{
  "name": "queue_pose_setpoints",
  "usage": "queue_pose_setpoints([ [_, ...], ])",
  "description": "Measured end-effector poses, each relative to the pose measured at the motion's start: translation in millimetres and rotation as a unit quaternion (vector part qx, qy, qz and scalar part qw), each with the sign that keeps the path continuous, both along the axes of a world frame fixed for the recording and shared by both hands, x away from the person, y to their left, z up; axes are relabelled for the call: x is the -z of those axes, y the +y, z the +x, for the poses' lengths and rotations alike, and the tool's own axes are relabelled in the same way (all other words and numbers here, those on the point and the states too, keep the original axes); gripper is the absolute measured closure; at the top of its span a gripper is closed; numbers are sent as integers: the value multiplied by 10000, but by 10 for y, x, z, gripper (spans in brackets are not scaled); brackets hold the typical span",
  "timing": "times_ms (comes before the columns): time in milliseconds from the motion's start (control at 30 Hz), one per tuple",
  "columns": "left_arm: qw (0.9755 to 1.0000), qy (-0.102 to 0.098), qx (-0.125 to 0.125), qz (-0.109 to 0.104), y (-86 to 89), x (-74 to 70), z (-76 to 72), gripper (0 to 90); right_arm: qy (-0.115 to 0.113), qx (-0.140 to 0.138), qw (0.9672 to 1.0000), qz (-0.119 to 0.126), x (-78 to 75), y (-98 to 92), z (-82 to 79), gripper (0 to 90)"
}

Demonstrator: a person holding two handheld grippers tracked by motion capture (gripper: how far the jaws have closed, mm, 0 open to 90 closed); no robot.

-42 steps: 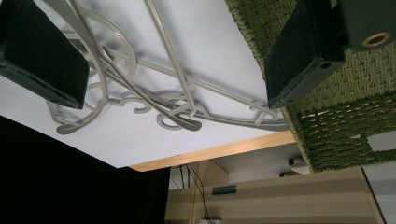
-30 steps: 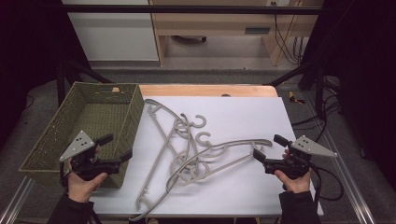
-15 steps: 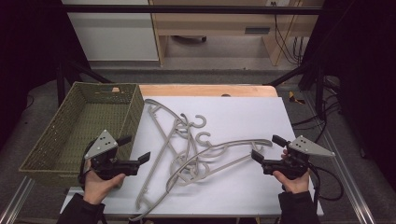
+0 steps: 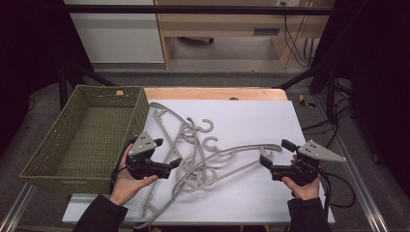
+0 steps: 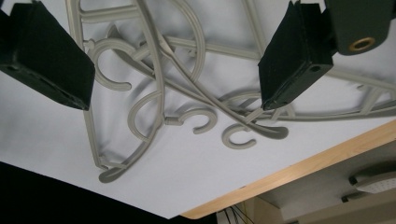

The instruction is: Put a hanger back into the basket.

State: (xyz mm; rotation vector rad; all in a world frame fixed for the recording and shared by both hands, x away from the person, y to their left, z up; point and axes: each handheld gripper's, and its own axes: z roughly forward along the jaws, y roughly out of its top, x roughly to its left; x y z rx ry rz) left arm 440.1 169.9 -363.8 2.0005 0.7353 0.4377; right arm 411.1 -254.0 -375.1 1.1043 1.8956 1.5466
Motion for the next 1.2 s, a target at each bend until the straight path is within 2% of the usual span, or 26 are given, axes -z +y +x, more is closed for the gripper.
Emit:
queue_pose_setpoints([
  [200, 9993, 124, 169, 308, -272, 30, 102, 114, 11, -10, 10000, 17, -5, -2, -3, 10],
  [333, 9988, 186, 224, 399, -406, 53, 172, 126, 12, -15, 10000, 31, -5, -3, -1, 10],
  [500, 9969, 377, 312, 620, -553, 113, 282, 143, 6, -12, 10000, 0, 2, 1, 7, 10],
  [633, 9942, 493, 390, 878, -668, 173, 355, 156, 30, 1, 10000, 23, 10, -3, 10, 10],
  [767, 9919, 618, 446, 1014, -775, 255, 441, 171, 22, 19, 10000, 1, 12, -9, 11, 10],
  [867, 9895, 751, 507, 1129, -855, 325, 506, 197, 38, 22, 10000, -4, 15, -9, 13, 10],
  [900, 9880, 781, 555, 1214, -874, 344, 525, 207, 33, 32, 10000, -15, 16, -10, 14, 10],
  [933, 9877, 819, 560, 1209, -893, 365, 537, 215, 40, 31, 10000, -9, 16, -11, 14, 10],
  [1100, 9819, 929, 616, 1533, -960, 490, 624, 280, 34, 21, 10000, 15, 13, -16, 12, 10],
  [1167, 9811, 971, 573, 1573, -979, 540, 649, 314, 34, 16, 10000, 19, 13, -17, 12, 10],
  [1200, 9799, 983, 595, 1629, -985, 560, 662, 332, 34, 17, 10000, 17, 14, -17, 12, 10],
])
